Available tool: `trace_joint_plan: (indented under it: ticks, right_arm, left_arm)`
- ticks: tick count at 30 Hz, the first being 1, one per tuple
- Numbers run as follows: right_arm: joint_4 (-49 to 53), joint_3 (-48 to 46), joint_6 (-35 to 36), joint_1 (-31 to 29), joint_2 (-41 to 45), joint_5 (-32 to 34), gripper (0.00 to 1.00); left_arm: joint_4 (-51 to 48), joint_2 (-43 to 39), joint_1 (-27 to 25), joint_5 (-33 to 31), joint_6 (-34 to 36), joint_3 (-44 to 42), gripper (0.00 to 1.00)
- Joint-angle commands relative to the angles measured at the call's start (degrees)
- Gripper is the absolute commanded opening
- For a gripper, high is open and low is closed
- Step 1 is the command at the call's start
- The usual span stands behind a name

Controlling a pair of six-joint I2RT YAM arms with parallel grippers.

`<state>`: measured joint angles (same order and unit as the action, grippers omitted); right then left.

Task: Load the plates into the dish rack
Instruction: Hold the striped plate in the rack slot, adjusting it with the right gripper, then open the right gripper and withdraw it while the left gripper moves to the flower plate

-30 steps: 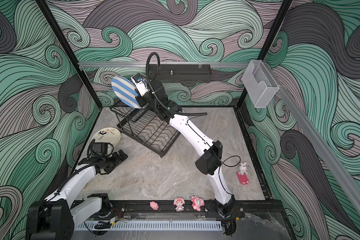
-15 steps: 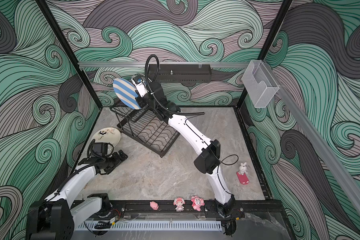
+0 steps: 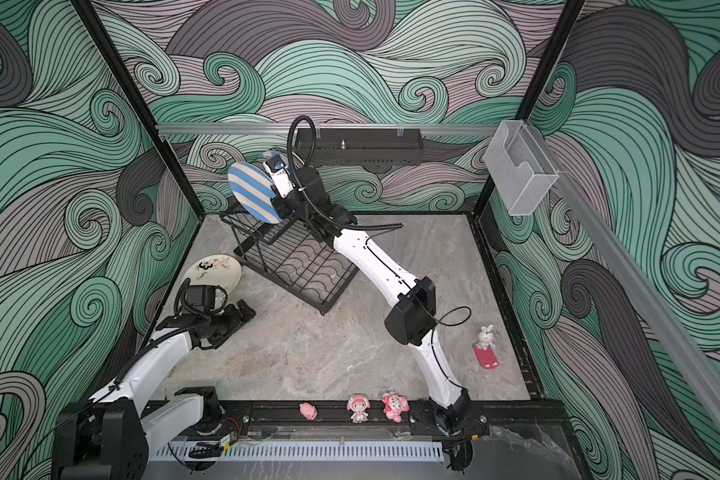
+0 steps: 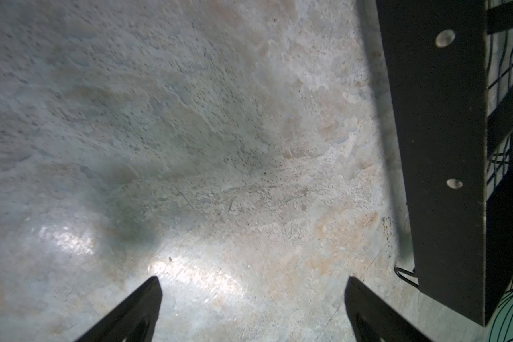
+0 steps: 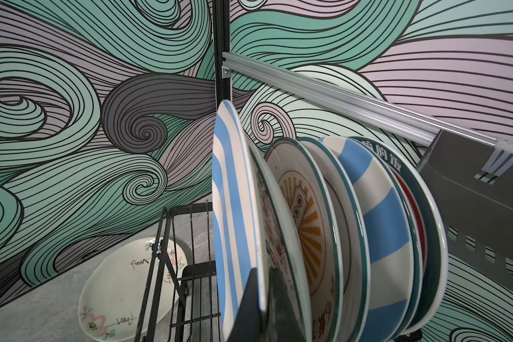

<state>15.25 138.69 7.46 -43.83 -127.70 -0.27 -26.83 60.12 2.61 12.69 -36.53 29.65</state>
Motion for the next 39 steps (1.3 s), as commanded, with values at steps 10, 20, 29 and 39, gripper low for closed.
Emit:
trace_joint_plan:
  ticks: [10, 20, 29, 39]
  right_arm:
    - [-1.2, 0.1, -0.6, 1.7, -1.6, 0.1, 0.1]
    - [0.1, 1.6, -0.3, 2.1, -1.5, -1.4, 0.32]
    - [8.8, 2.2, 0.3, 1.9, 5.2, -4.5, 0.53]
    - [5.7, -22.5, 0.6, 1.9, 25.1, -3.5, 0.64]
  left_arm:
    - [-0.8, 0.8, 0.2, -2.8, 1.3, 7.3, 0.99]
    - [-1.9, -1.1, 0.5, -8.4, 2.0, 10.1, 0.99]
    - [-1.1, -0.8, 1.4, -16.8, 2.2, 15.5, 0.98]
    - [4.2, 6.7, 3.8, -21.9, 1.9, 19.4, 0.98]
